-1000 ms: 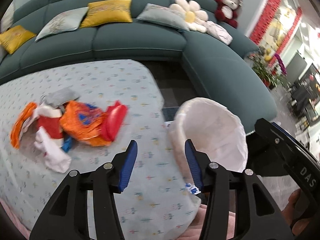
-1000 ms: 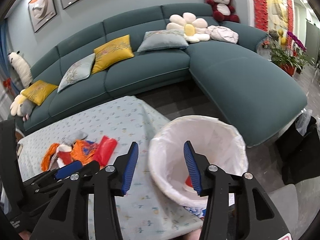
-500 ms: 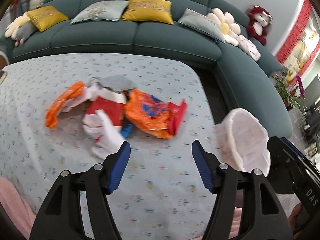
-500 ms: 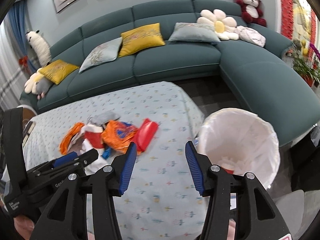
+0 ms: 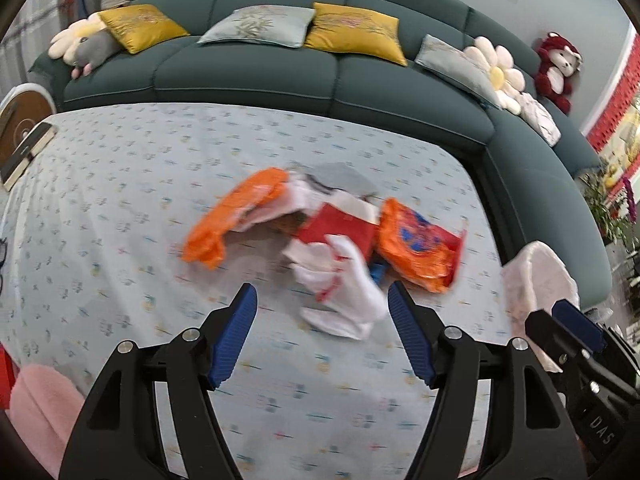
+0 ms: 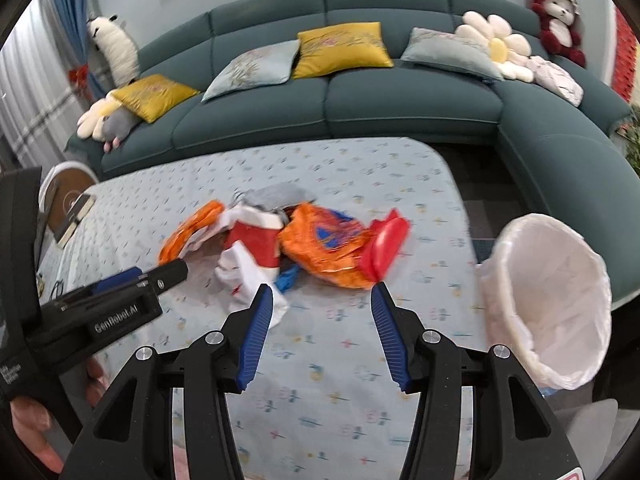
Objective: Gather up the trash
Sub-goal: 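Move both open tools back to the trash pile on the table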
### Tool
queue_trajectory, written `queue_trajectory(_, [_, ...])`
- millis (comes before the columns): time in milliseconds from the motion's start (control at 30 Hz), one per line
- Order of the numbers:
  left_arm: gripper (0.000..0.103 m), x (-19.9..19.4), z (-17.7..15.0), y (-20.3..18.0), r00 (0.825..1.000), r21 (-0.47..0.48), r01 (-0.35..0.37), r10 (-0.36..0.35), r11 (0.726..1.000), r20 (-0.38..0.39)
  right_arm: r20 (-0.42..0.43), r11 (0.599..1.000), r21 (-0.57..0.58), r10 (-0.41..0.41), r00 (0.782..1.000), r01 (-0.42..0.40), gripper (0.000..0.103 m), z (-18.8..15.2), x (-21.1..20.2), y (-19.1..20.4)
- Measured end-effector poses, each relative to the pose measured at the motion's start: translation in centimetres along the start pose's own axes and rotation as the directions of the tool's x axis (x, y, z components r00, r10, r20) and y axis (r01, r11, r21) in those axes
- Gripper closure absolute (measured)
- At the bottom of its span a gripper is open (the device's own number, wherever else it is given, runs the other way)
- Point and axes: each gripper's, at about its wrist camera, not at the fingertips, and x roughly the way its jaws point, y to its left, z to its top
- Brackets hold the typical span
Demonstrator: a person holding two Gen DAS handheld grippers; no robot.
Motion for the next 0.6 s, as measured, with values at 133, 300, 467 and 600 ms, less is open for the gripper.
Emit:
queue_trajectory(133, [0.03, 0.3, 0.5, 2.5, 0.999, 0.004, -0.039, 0.039, 0.999, 0.012, -0.033, 1.0, -0.022, 0.016, 0.999, -0.017, 0.053, 0.0, 1.8, 2.1])
queue_trajectory(300, [0.028, 1.5, 1.3, 5.2, 0.997, 0.034, -0.074, 0.074, 0.997, 0.004, -0.075, 0.999, -0.029, 0.034, 0.997, -0.036, 0.053, 0.0, 4.3, 4.1])
queue_trajectory(467, [0.028, 3.4, 2.1, 7.5, 0.996, 0.054, -0.079, 0.08, 0.995, -0.024, -0.118, 0.999, -0.031, 0.035, 0.992, -0.039, 0.053, 0.0, 7.2, 5.7])
queue_trajectory(600, [0.028, 5.0, 2.8, 8.5, 0.996, 0.066, -0.077, 0.08, 0.995, -0.043, -0.149, 0.999, -0.031, 0.028, 0.988, -0.033, 0.053, 0.0, 9.5, 6.6])
